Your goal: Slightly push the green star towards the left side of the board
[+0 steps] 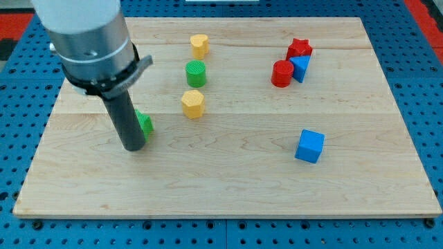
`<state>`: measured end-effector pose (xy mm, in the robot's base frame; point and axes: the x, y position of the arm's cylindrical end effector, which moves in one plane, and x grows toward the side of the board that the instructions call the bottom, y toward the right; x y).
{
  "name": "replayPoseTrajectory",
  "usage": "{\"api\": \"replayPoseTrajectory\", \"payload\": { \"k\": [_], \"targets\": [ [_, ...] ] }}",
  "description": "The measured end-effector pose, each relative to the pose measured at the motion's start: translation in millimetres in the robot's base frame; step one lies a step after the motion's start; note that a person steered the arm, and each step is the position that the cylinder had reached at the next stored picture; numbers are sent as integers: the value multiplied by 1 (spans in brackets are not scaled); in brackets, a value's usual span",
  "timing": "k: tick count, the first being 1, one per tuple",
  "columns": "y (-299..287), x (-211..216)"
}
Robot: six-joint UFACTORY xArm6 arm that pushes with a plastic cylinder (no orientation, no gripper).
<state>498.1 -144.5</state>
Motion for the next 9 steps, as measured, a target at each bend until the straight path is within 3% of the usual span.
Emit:
{"api": "replayPoseTrajectory", "payload": {
  "k": [1,2,6,9],
  "targets": [
    [12,-1],
    [74,-4],
    [19,-35],
    [-21,-12]
  ]
}}
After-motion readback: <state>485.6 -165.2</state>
